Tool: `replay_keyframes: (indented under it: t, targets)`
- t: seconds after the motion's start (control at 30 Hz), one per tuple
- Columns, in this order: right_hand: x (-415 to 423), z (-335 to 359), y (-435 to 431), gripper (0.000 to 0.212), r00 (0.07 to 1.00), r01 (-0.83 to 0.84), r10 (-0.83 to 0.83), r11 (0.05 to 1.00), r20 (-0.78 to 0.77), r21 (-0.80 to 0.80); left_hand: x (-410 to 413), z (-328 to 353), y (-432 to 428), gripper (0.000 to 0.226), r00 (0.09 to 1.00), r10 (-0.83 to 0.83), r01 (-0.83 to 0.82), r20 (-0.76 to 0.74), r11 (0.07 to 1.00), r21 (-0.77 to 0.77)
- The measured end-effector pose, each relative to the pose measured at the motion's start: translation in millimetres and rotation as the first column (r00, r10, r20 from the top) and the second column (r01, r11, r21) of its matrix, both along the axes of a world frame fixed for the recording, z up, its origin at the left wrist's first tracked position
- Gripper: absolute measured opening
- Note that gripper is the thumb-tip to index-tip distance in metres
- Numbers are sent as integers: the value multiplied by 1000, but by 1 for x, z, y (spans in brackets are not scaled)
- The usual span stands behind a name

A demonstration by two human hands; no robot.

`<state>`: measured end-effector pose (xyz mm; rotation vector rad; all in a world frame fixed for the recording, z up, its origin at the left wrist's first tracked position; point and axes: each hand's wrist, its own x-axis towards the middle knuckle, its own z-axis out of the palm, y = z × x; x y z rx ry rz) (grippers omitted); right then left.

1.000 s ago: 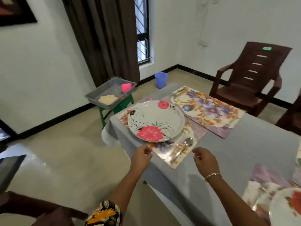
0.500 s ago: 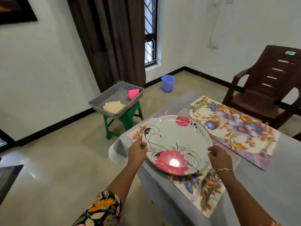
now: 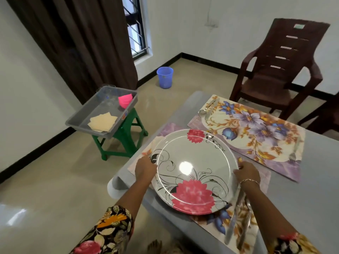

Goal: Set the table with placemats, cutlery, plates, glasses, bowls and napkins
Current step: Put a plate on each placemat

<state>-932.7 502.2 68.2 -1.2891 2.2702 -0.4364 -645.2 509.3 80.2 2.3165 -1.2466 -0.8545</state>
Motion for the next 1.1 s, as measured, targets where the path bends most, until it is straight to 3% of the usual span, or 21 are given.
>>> replay_keyframes:
  t: [0.27,0.47,0.67,0.93,1.1]
  targets:
    - [7,-6,-7,22,982,185,-186,983,39,17,5,0,-15,27,993,-4,-1,120,999,39]
    - [10,-9,-12,17,958,282,-285,958,40,54,8,3,-25,25,993,120,-120,8,989,87]
    - [11,-9,-13,22,946,320,-322,946,34,41,10,6,-28,32,989,127,-118,-71,985,128]
    - [9,0,-15,34,879,398,-427,902,212,168,14,10,-28,39,986,104,-88,-128,988,130]
    - [6,5,-20,34,871,349,-403,910,281,224,17,5,-29,34,971,138,-114,-195,985,129]
